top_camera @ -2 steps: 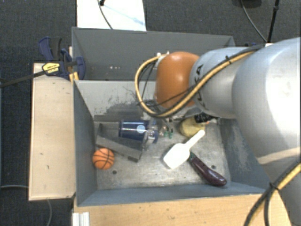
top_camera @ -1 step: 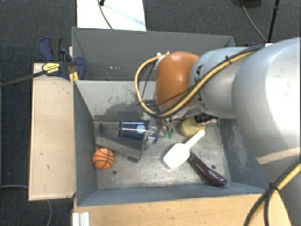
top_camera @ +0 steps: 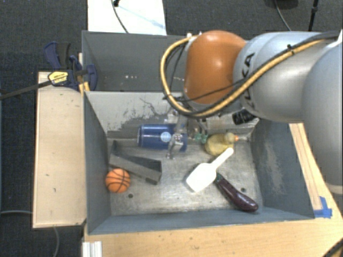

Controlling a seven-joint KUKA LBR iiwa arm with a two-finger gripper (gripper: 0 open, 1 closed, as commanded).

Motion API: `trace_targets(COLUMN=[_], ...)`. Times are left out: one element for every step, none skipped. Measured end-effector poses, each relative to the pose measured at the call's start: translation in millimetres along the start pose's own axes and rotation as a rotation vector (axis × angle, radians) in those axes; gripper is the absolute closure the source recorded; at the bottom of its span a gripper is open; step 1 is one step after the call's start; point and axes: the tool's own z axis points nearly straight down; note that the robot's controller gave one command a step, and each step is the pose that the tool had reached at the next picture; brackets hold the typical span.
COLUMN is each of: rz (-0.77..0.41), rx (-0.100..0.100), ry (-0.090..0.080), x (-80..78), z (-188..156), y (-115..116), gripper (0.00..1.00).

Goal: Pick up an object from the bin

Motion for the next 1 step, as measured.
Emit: trace_targets(rz=[0.000], rx=[0.000], ry=[0.000], x=[0.0], z=[0.0], y=[0.0], gripper=[1.00])
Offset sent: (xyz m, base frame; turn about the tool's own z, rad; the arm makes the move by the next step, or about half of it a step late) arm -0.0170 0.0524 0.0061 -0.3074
